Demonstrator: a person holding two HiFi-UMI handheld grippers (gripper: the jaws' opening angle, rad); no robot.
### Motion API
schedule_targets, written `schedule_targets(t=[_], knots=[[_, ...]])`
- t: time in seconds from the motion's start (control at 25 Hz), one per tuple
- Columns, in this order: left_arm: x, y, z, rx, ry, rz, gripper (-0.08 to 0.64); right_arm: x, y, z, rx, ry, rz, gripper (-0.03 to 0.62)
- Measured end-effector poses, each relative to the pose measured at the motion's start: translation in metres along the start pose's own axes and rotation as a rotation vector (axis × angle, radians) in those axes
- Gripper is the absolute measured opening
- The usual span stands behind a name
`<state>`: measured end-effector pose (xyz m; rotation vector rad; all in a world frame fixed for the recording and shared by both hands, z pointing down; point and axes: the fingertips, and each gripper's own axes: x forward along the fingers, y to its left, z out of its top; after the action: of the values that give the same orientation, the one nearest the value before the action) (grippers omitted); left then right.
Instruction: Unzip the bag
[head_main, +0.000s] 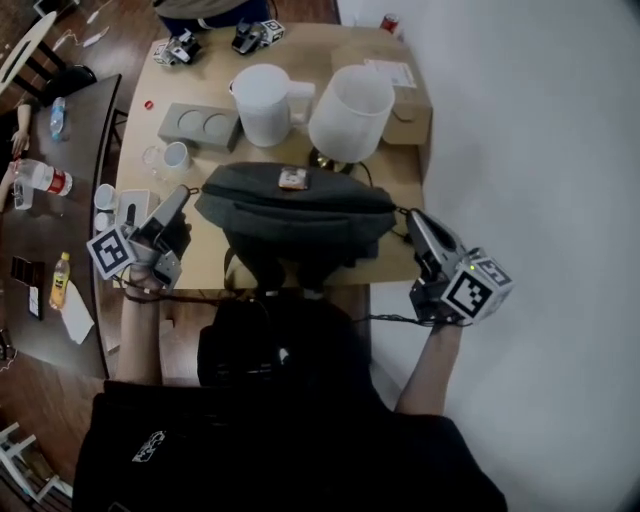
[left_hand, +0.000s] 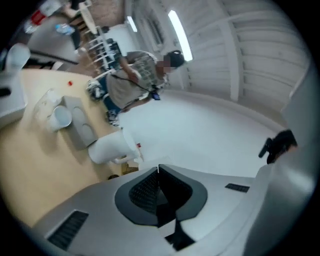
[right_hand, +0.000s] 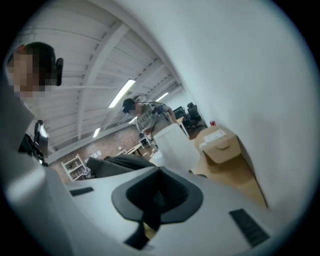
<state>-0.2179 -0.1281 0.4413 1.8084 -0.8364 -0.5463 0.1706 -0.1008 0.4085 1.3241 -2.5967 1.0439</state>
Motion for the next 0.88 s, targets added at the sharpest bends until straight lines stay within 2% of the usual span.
schedule_targets(t=[0.12, 0.2, 0.36, 0.56, 0.64, 0.68, 0.76, 0.84, 0.88], knots=[[0.002, 0.073, -0.043, -0.167, -0.008, 0.063, 0.006, 0.011, -0.041, -0.046, 0.134, 0.02, -0.005, 0.012], [0.004, 0.084, -0.055, -0.192, -0.005, 0.086, 0.006, 0.022, -0.051, -0.066, 0.152, 0.048, -0.005, 0.012], [0.005, 0.091, -0.056, -0.065, 0.071, 0.145, 0.006, 0.039, -0.058, -0.079, 0.151, 0.069, 0.016, 0.014], [0.005, 0.082, -0.057, 0.023, 0.057, 0.147, 0.003, 0.036, -0.056, -0.088, 0.127, 0.062, 0.063, 0.014], [0.003, 0.071, -0.054, 0.087, 0.057, 0.145, 0.002, 0.026, -0.049, -0.079, 0.032, 0.049, 0.072, 0.018], [-0.002, 0.066, -0.052, 0.145, 0.062, 0.158, 0.006, 0.022, -0.043, -0.073, -0.047, 0.055, 0.067, 0.023], [-0.012, 0.052, -0.043, 0.298, 0.062, 0.171, 0.011, 0.017, -0.026, -0.06, -0.218, 0.059, 0.06, 0.031], [-0.015, 0.024, -0.026, 0.437, 0.033, 0.157, 0.012, 0.01, -0.014, -0.039, -0.315, 0.005, 0.071, 0.04], [-0.015, 0.007, -0.016, 0.508, 0.019, 0.15, 0.053, 0.004, -0.01, -0.027, -0.346, -0.031, 0.076, 0.098]])
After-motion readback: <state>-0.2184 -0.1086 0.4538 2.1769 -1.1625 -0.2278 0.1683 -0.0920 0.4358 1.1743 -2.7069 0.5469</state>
